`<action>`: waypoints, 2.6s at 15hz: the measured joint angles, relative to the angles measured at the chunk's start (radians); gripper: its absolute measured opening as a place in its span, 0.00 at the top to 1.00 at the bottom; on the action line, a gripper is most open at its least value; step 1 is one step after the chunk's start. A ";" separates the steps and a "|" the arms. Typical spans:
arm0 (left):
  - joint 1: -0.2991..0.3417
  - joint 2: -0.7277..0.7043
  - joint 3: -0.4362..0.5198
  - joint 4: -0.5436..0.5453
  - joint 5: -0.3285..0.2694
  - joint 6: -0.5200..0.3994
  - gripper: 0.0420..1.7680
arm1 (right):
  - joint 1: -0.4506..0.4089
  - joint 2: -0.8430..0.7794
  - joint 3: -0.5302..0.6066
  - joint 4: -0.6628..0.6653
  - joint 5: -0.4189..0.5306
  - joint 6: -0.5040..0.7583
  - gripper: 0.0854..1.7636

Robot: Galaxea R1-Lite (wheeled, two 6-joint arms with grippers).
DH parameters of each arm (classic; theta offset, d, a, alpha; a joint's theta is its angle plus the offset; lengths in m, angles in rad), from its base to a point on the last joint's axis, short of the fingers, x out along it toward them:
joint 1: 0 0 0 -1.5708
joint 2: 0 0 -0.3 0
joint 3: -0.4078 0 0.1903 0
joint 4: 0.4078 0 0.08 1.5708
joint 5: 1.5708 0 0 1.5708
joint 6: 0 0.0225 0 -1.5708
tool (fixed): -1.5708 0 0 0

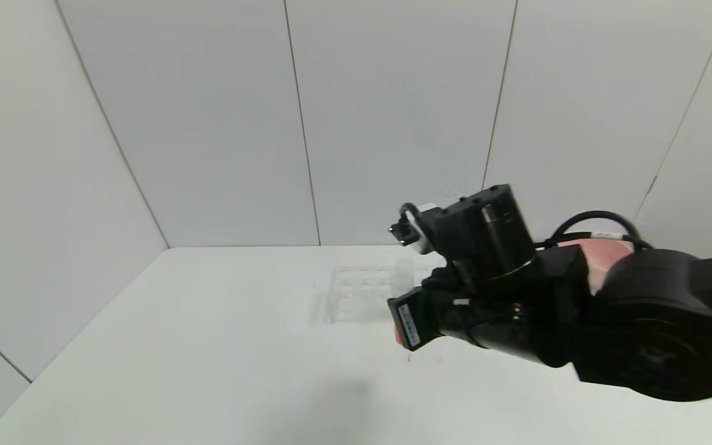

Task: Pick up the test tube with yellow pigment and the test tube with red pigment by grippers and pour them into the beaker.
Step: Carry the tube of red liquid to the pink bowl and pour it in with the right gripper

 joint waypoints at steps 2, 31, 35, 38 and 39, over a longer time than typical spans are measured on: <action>0.000 0.000 0.000 0.000 0.000 0.000 0.03 | -0.039 -0.102 0.098 0.006 0.070 -0.048 0.75; 0.000 0.000 0.000 0.000 0.000 0.000 0.03 | -1.004 0.081 -0.563 0.826 0.512 -0.920 0.75; 0.000 0.000 0.000 0.000 0.000 0.000 0.03 | -0.994 0.187 -0.725 0.942 0.424 -1.041 0.75; 0.000 0.000 0.000 0.000 0.000 0.000 0.03 | -0.970 0.233 -0.747 0.927 0.368 -1.085 0.75; 0.000 0.000 0.000 0.000 0.000 0.000 0.03 | -0.961 0.244 -0.748 0.918 0.348 -1.103 0.75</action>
